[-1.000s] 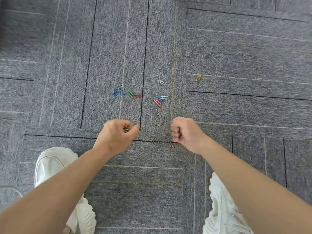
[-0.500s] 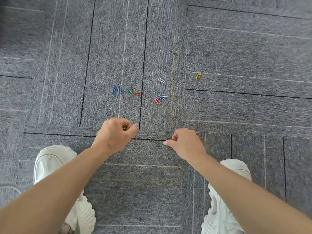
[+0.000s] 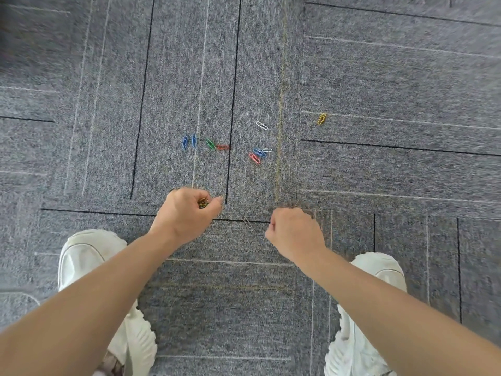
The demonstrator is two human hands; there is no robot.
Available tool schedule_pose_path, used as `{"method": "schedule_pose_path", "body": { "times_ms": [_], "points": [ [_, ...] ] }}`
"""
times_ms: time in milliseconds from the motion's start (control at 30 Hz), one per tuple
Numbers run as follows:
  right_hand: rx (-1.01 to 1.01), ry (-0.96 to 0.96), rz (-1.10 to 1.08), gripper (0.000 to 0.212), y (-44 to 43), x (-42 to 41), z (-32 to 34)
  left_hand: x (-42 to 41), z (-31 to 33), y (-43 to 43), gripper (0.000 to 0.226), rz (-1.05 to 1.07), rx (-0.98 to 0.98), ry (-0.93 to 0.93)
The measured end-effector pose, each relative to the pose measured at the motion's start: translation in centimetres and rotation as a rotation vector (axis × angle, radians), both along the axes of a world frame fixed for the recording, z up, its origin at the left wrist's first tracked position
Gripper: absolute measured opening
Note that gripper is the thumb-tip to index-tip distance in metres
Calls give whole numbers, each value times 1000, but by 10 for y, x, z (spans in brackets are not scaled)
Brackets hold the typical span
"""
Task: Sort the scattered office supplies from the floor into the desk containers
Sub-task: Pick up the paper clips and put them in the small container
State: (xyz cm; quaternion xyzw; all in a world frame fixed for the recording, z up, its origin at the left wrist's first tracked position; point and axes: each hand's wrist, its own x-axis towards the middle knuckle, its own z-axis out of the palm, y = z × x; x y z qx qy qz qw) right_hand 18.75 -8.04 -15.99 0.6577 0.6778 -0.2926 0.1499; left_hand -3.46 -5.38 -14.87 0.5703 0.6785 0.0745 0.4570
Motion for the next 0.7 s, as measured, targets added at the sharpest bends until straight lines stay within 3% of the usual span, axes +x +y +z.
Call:
{"method": "schedule_pose_path", "body": {
  "times_ms": [167,300,400,533,633,700],
  "points": [
    [-73,147,70,19,11,16,5,1,4,1,48,1,16,-15],
    [-21,66,283,35,7,28,10,-1,4,0,49,-6,4,-11],
    [70,20,388,27,3,23,5,0,6,1,49,3,18,36],
    [48,-20,432,20,1,16,5,2,8,2,49,7,12,36],
    [-132,127,218,17,5,14,4,3,7,2,49,-3,18,38],
    [-375,528,-269,16,9,14,3,4,8,2,50,-2,21,41]
  ]
}}
